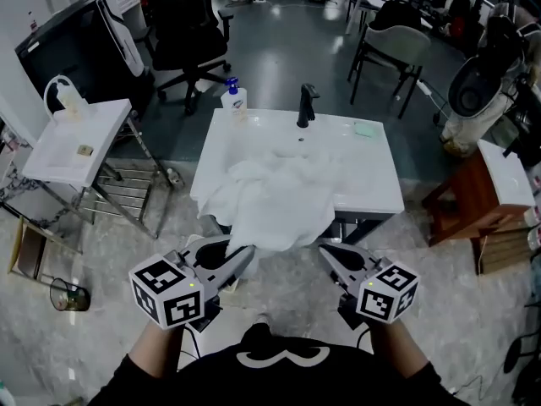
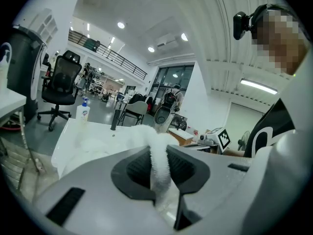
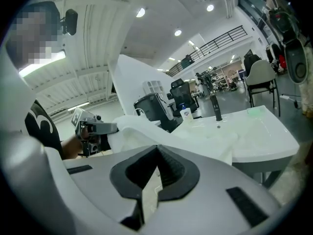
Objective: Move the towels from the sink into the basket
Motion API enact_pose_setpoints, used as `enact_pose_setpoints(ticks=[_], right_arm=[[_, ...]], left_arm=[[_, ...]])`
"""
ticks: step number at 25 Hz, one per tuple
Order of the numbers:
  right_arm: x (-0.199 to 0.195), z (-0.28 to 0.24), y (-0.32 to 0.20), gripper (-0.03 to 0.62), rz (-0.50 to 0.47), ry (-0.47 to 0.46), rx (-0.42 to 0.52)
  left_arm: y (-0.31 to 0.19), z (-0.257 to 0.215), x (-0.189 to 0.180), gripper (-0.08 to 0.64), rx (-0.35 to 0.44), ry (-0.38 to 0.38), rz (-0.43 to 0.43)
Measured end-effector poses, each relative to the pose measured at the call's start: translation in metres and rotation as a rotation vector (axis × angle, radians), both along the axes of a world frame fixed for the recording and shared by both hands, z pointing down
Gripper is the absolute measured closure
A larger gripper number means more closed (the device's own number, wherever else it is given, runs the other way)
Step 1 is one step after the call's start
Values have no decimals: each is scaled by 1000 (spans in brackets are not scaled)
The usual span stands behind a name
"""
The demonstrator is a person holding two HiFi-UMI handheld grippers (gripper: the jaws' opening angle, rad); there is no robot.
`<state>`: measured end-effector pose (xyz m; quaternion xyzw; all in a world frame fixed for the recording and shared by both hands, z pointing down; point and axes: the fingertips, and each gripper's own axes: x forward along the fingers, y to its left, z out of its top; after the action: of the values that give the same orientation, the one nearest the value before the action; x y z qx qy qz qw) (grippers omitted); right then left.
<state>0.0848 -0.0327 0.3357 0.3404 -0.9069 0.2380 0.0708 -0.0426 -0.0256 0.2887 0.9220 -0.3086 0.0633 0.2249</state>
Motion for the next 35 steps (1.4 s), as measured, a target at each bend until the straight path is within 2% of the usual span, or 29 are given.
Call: enact_pose_setpoints(ticks=[7, 11, 17, 24, 28, 32, 35], right_arm=[[12, 15, 41, 589, -75, 1, -38], [9, 20, 60, 589, -115, -12, -43], [-15, 27, 78, 589, -201, -24, -33], [-48, 43, 88, 589, -305, 7, -42], [-70, 58, 84, 589, -341, 21, -69], [-87, 75, 74, 589, -355, 47, -103], [-98, 85, 59, 589, -350, 44, -124]], left_arm=[[40, 4, -10, 489, -21, 8, -142], [62, 11, -25, 489, -30, -35, -229], [94, 38, -59, 489, -73, -85, -355], [127, 70, -115, 489, -128, -93, -534], [127, 97, -144, 489, -168, -86, -610], [112, 131, -157, 489, -211, -89, -633], [89, 160, -168, 489, -241, -125, -643]])
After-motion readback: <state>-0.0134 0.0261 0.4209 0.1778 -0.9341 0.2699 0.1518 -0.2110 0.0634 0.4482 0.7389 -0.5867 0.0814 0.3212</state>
